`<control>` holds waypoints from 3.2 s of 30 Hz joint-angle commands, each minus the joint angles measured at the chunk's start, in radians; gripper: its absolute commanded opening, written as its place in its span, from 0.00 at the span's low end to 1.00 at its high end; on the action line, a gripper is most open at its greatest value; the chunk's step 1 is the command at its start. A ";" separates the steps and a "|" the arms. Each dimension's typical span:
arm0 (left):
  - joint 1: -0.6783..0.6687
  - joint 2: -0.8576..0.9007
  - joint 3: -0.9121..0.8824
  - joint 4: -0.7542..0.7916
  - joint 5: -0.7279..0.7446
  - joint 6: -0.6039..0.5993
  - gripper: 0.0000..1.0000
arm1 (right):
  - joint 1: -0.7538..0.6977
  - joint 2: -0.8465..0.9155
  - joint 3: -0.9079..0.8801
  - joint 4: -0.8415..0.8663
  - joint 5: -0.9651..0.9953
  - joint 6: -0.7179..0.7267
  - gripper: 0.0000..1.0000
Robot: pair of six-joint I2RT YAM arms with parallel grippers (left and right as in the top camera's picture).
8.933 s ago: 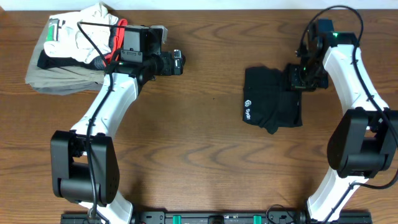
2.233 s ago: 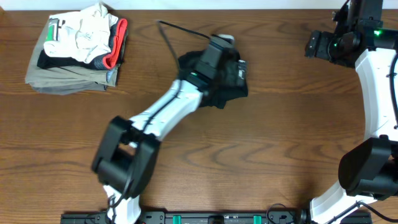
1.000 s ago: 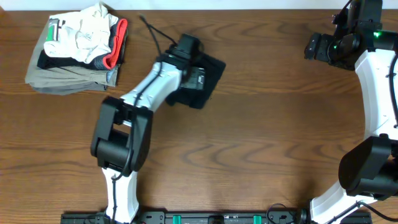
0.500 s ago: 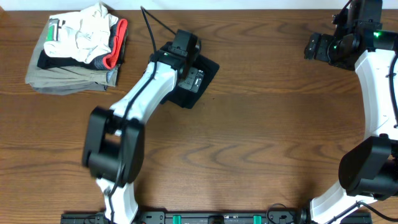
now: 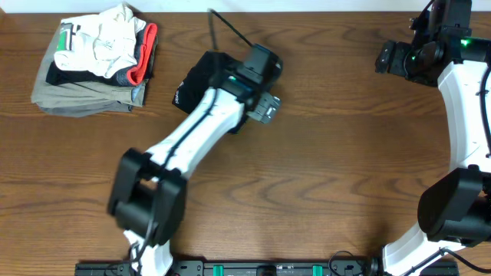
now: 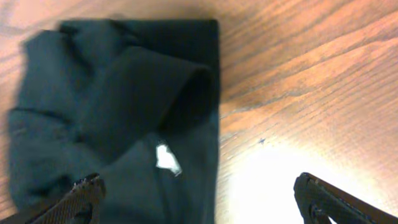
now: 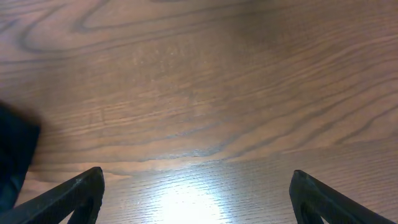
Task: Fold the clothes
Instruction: 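Carry the black shirt with the left gripper toward the clothes stack, then lower the black shirt onto the top of the clothes stack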
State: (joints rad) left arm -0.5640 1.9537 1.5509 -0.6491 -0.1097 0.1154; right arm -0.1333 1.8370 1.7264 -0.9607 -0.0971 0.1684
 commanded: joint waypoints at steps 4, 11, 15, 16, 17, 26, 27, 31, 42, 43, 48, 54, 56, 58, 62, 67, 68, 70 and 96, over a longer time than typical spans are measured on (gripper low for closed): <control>0.005 0.087 -0.004 -0.006 -0.102 -0.060 0.98 | -0.004 0.001 -0.003 -0.002 -0.005 -0.001 0.93; 0.009 0.143 -0.004 0.026 -0.097 -0.065 0.98 | -0.004 0.001 -0.003 0.003 -0.005 -0.001 0.93; 0.009 0.185 -0.004 0.058 -0.059 -0.063 0.98 | -0.004 0.001 -0.003 0.002 -0.005 -0.001 0.93; 0.009 0.197 -0.004 0.065 -0.059 -0.059 0.98 | -0.004 0.001 -0.003 0.002 -0.005 -0.001 0.93; 0.009 0.205 -0.004 0.071 -0.059 -0.056 0.98 | -0.004 0.001 -0.003 0.002 -0.005 -0.001 0.93; 0.017 0.261 -0.004 0.145 -0.060 -0.032 0.98 | -0.004 0.001 -0.003 0.002 -0.005 -0.001 0.93; 0.022 0.267 -0.004 0.160 -0.060 -0.031 0.95 | -0.004 0.001 -0.003 0.002 -0.005 -0.001 0.93; 0.044 0.288 -0.004 0.183 -0.060 -0.031 0.67 | -0.004 0.001 -0.003 -0.004 -0.004 -0.002 0.93; 0.069 0.286 -0.004 0.151 -0.284 0.034 0.06 | -0.004 0.001 -0.003 -0.012 -0.004 -0.009 0.93; 0.069 0.282 -0.003 0.150 -0.308 0.034 0.06 | -0.004 0.001 -0.003 -0.012 -0.004 -0.009 0.93; 0.072 0.219 0.005 0.142 -0.330 0.034 0.06 | -0.004 0.001 -0.003 -0.012 -0.004 -0.010 0.92; 0.109 0.079 0.051 0.147 -0.330 0.063 0.06 | -0.004 0.001 -0.003 -0.012 -0.004 -0.009 0.92; 0.133 0.033 0.068 0.157 -0.330 0.084 0.06 | -0.004 0.001 -0.003 -0.012 -0.004 -0.009 0.92; 0.163 -0.012 0.076 0.179 -0.331 0.100 0.06 | -0.004 0.001 -0.003 -0.012 -0.004 -0.009 0.92; 0.232 -0.088 0.077 0.241 -0.330 0.115 0.07 | -0.004 0.001 -0.003 -0.012 -0.005 -0.009 0.92; 0.309 -0.138 0.077 0.359 -0.330 0.183 0.06 | -0.004 0.001 -0.003 -0.012 -0.005 -0.008 0.92; 0.326 -0.143 0.077 0.395 -0.330 0.201 0.06 | -0.004 0.001 -0.003 -0.012 -0.005 -0.009 0.92; 0.357 -0.146 0.077 0.467 -0.338 0.233 0.06 | -0.004 0.001 -0.003 -0.013 -0.005 -0.009 0.92; 0.818 0.000 0.077 1.128 -0.264 0.537 0.06 | -0.003 0.001 -0.035 -0.020 -0.012 -0.004 0.90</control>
State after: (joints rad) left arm 0.2329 1.9163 1.6032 0.4381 -0.3923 0.5949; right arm -0.1333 1.8370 1.6993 -0.9771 -0.1013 0.1680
